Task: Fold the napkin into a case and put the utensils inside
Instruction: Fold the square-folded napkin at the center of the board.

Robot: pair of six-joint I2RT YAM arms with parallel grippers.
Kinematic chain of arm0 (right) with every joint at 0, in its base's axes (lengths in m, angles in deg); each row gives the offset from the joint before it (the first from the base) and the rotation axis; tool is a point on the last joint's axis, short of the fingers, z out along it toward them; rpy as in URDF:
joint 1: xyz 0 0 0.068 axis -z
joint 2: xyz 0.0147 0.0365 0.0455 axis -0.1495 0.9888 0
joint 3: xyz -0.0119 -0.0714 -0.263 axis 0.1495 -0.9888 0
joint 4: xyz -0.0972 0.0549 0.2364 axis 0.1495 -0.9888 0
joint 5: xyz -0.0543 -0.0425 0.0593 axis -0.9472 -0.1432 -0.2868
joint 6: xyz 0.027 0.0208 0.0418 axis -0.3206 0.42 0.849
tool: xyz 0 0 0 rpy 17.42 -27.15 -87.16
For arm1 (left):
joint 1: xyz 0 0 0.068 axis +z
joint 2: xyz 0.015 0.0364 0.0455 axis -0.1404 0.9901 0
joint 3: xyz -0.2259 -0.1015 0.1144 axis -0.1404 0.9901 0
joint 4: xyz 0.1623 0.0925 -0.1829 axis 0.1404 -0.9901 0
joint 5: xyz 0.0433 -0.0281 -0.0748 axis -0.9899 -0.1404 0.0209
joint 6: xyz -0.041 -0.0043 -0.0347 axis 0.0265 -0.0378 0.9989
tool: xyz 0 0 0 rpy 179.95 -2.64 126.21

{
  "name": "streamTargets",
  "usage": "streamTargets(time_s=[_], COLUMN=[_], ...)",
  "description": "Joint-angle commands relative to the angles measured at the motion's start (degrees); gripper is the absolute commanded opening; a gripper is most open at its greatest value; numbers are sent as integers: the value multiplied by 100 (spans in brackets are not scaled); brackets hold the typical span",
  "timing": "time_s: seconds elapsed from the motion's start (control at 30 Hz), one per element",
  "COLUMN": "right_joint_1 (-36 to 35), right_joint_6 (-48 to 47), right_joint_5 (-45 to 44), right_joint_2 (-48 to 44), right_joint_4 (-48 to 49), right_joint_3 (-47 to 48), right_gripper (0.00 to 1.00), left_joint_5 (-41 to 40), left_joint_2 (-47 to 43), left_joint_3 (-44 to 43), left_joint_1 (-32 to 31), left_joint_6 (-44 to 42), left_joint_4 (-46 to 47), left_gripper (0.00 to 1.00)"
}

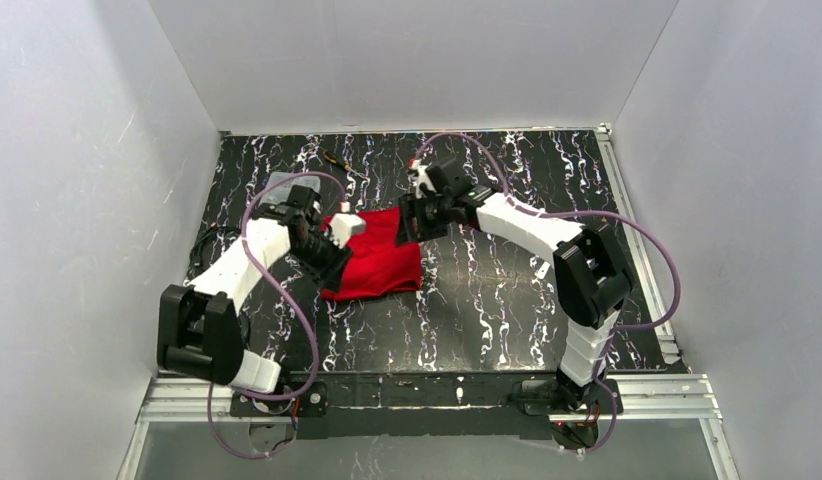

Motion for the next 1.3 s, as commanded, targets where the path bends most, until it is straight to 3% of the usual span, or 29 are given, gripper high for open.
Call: streamTargets(time_s=[0.0, 0.17, 0.33, 0.57, 0.9, 1.0, 1.27], right_joint_1=[399, 477, 510, 546, 507, 504, 393], right_joint_6=[226, 205, 331, 400, 716, 881, 1365], right_joint_5=[199, 229, 319, 415, 1543, 1649, 2096], right_joint_2=[-296, -135, -124, -228, -332, -445, -649], right_joint_4=[240, 158, 264, 378, 777, 1064, 1830], right_joint_3=[-105, 86, 4, -245, -1161, -1576, -2254], right_gripper=[67, 66, 66, 65, 62, 62, 62], left_joint_5=[-513, -1290, -1827, -2296, -2299, -2481, -2762], left_joint_2=[-749, -809, -396, -362, -567, -579, -772], left_joint_3=[426, 739, 820, 1228, 1611, 1637, 1766], left_joint_1=[-655, -1521, -1954, -2086, -2093, -2105, -2102], left_joint_6=[-1102, -1967, -2277, -2581, -2441, -2409, -2481], left_joint_4=[232, 573, 922, 1350, 1514, 1723, 1925], left_gripper=[40, 40, 40, 39, 37, 32, 5])
